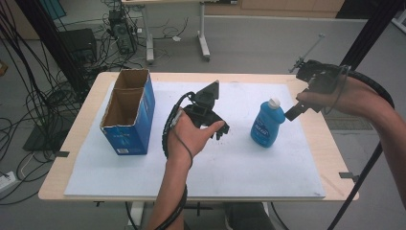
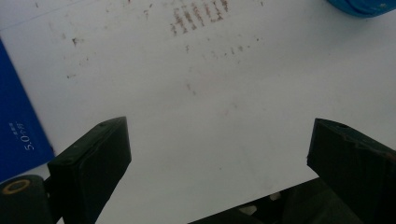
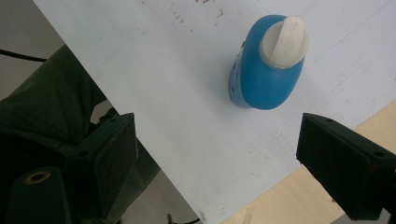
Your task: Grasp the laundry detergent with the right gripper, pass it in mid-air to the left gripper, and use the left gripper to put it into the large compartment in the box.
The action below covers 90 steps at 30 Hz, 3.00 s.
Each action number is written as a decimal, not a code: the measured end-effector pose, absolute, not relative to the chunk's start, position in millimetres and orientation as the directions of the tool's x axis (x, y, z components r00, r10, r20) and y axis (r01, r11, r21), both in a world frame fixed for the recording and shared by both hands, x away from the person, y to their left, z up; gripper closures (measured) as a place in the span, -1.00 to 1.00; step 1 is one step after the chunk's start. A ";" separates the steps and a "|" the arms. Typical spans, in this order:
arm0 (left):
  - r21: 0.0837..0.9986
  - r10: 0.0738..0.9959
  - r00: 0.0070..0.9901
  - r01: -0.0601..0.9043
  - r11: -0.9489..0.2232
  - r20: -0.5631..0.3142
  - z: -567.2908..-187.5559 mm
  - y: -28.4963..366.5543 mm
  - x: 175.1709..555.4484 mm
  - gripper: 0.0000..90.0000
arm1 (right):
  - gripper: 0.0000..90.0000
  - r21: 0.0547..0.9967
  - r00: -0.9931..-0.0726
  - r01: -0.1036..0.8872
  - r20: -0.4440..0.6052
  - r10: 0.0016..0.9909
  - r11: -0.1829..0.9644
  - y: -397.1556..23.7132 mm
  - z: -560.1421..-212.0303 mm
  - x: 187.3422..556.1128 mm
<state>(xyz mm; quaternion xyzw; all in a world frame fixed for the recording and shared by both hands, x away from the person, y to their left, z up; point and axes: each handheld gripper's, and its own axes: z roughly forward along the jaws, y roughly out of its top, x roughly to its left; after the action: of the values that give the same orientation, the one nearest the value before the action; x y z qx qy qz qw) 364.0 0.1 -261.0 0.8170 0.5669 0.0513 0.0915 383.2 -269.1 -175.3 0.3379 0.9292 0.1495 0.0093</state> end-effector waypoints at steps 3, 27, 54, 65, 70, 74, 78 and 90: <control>0.210 0.936 0.351 0.917 -0.339 -0.022 -260.7 -0.4 363.5 -0.85 | -0.73 0.282 -0.769 0.628 0.082 0.634 0.726 -269.8 -175.1 382.9; 0.224 0.940 0.340 0.918 -0.328 -0.017 -254.9 3.3 360.8 -0.85 | -0.73 0.282 -0.760 0.636 0.070 0.646 0.718 -276.3 -173.5 381.0; 0.223 0.940 0.341 0.918 -0.330 -0.013 -256.6 2.5 359.0 -0.85 | -0.75 0.295 -0.727 0.672 0.094 0.680 0.679 -304.0 -216.5 379.1; 0.220 0.939 0.344 0.917 -0.332 -0.016 -260.5 0.2 359.7 -0.85 | -0.80 0.333 -0.708 0.686 0.099 0.699 0.647 -313.7 -247.0 376.9; 0.222 0.939 0.343 0.917 -0.331 -0.018 -261.5 0.0 359.6 -0.85 | -0.82 0.357 -0.705 0.685 0.106 0.701 0.635 -313.2 -262.1 376.4; 0.217 0.939 0.342 0.918 -0.331 -0.017 -262.5 1.2 360.0 -0.85 | -0.82 0.390 -0.705 0.681 0.123 0.698 0.619 -312.9 -278.0 376.8; 0.216 0.940 0.342 0.919 -0.330 -0.019 -263.1 3.1 360.3 -0.85 | -0.84 0.424 -0.694 0.685 0.132 0.707 0.593 -312.5 -290.3 376.8; 0.214 0.944 0.330 0.924 -0.317 -0.024 -267.2 7.3 359.9 -0.85 | -0.88 0.482 -0.694 0.667 0.125 0.709 0.568 -307.1 -323.9 379.2</control>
<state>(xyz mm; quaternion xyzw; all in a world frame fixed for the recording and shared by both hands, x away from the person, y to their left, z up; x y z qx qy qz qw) 359.9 7.3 -267.2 0.8099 0.5765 0.0524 0.0947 379.2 -307.1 -323.9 0.3891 0.8845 0.2542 0.0411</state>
